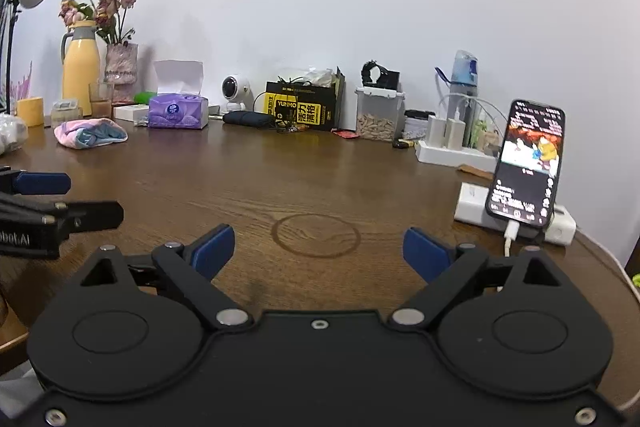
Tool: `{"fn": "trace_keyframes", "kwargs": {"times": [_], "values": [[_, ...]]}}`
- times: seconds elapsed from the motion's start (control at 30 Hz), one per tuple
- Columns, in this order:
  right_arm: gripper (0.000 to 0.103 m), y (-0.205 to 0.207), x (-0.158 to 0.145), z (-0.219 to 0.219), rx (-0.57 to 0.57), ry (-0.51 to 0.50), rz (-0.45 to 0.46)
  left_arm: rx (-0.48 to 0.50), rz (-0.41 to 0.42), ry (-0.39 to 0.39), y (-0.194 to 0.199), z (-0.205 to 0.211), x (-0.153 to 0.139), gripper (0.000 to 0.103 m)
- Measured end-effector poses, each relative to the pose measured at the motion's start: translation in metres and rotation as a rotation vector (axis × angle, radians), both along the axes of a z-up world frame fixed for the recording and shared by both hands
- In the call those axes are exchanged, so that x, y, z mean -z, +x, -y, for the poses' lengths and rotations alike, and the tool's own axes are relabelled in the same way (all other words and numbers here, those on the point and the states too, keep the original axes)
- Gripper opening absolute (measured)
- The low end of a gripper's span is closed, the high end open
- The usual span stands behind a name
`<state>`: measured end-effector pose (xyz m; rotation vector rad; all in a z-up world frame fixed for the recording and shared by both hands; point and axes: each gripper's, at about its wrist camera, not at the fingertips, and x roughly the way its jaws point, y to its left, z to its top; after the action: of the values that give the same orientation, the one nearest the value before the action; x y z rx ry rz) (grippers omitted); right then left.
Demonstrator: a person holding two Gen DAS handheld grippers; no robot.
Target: Fold clothes
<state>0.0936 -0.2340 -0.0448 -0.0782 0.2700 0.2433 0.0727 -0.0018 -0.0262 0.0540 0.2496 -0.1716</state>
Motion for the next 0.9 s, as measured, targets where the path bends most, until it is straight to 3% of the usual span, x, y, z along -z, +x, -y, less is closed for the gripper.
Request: {"fn": "trace_keyframes", "kwargs": {"times": [0.13, 0.33, 0.53, 0.63, 0.9], "values": [[0.095, -0.015, 0.004, 0.003, 0.014, 0.033, -0.025, -0.007, 0.057, 0.034, -0.014, 0.007, -0.002, 0.096], [0.095, -0.028, 0.012, 0.003, 0.024, 0.063, -0.034, -0.048, 0.076, -0.031, -0.023, 0.005, 0.005, 0.099], [0.095, -0.018, 0.015, 0.002, 0.001, 0.060, -0.059, -0.089, 0.066, -0.034, -0.013, 0.004, 0.008, 0.099], [0.095, -0.020, 0.017, 0.001, -0.002, 0.061, -0.053, -0.067, 0.039, -0.063, -0.015, 0.003, 0.006, 0.099], [0.095, -0.024, 0.020, 0.000, 0.001, 0.067, -0.059, -0.031, 0.056, -0.015, -0.028, 0.010, 0.005, 0.103]]}}
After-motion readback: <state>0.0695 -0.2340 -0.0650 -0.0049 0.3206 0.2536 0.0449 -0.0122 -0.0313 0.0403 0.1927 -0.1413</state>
